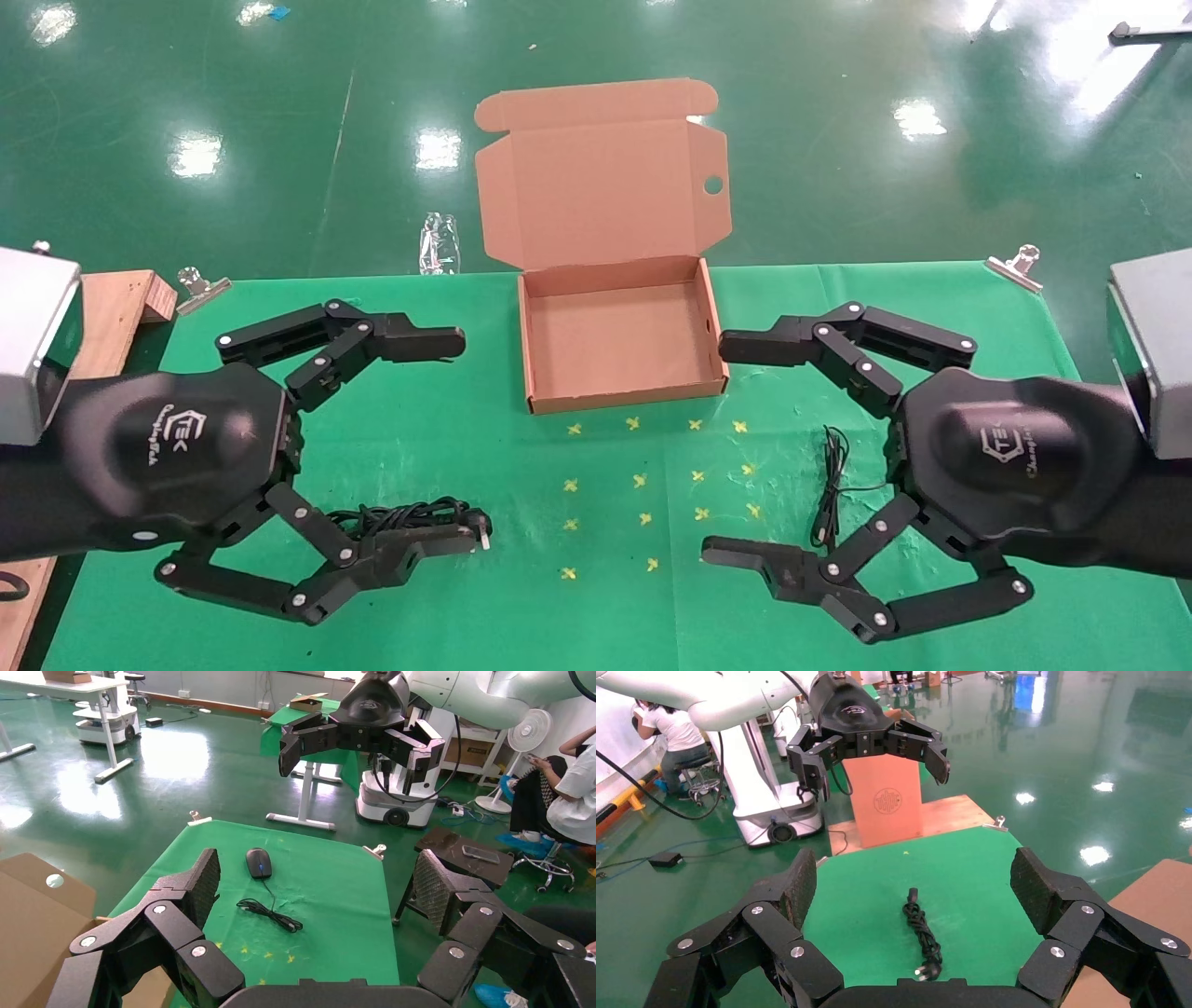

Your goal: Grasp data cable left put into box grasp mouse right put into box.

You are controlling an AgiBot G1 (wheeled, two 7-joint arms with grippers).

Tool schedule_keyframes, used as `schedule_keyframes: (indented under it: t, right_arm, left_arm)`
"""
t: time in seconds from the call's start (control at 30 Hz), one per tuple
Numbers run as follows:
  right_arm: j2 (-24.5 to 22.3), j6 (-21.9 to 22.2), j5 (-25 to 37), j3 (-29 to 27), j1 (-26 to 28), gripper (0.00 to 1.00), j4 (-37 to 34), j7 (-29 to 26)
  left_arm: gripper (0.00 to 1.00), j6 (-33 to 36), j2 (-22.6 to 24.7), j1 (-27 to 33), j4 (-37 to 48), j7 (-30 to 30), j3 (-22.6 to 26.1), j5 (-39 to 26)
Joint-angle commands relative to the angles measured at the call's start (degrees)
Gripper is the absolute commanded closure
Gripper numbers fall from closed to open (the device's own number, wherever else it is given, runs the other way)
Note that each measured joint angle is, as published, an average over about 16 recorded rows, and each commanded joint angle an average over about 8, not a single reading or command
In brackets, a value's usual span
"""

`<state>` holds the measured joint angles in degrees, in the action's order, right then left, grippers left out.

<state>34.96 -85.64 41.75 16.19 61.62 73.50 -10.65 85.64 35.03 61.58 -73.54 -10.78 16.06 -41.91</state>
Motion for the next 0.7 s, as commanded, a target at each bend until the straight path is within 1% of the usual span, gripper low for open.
schedule_keyframes:
  t: [0.03,0.7]
  right_arm:
    - [0.0,0.0,0.0,0.0,0.0,0.0,0.0,0.0]
    - [0.0,0.0,0.0,0.0,0.0,0.0,0.0,0.0]
  left_arm:
    - [0.0,0.0,0.0,0.0,0.0,0.0,0.0,0.0]
    - [0.0,0.0,0.0,0.0,0.0,0.0,0.0,0.0]
